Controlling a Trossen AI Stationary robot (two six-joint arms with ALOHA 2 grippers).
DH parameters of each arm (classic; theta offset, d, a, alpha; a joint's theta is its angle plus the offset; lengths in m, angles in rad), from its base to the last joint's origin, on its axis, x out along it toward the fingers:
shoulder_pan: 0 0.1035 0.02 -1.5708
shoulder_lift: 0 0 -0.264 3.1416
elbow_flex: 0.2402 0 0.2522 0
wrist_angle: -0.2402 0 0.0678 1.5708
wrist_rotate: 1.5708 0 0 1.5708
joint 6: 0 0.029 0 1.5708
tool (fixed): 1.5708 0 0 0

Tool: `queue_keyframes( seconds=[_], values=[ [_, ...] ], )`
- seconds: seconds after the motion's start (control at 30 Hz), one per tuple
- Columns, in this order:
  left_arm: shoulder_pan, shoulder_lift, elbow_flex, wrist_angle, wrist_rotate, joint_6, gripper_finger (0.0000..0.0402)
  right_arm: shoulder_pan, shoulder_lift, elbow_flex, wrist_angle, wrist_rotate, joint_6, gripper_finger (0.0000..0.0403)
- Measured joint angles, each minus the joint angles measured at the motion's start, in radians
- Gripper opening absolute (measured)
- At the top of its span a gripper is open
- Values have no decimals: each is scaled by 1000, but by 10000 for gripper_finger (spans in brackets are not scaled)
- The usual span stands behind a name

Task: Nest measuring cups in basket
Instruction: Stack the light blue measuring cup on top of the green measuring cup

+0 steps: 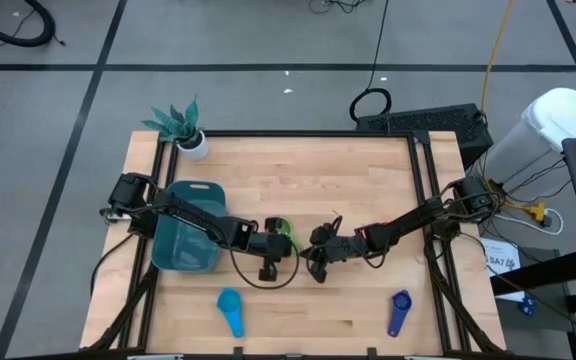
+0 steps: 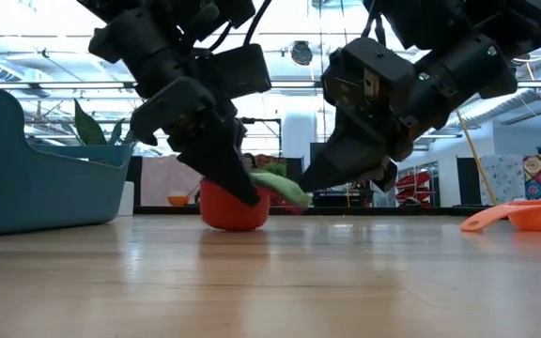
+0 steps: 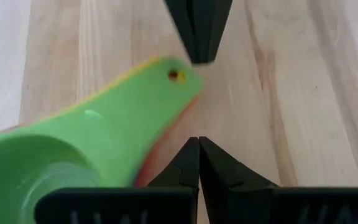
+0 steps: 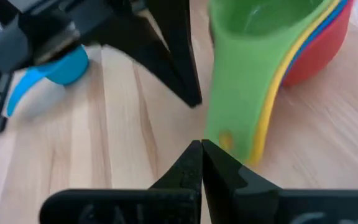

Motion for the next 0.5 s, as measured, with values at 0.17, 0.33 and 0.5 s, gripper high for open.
queue_keyframes(
  seconds=[0.17, 0.33, 0.5],
  values=[
    [-4, 0, 0, -56, 0, -11, 7, 2, 0, 0, -21, 1, -7, 0],
    [-20, 0, 0, -64, -1, -18, 7, 2, 0, 0, -42, 1, -14, 0],
    [-47, -55, -2, -93, -18, -35, 7, 10, -27, 0, -138, 30, -35, 0]
  ],
)
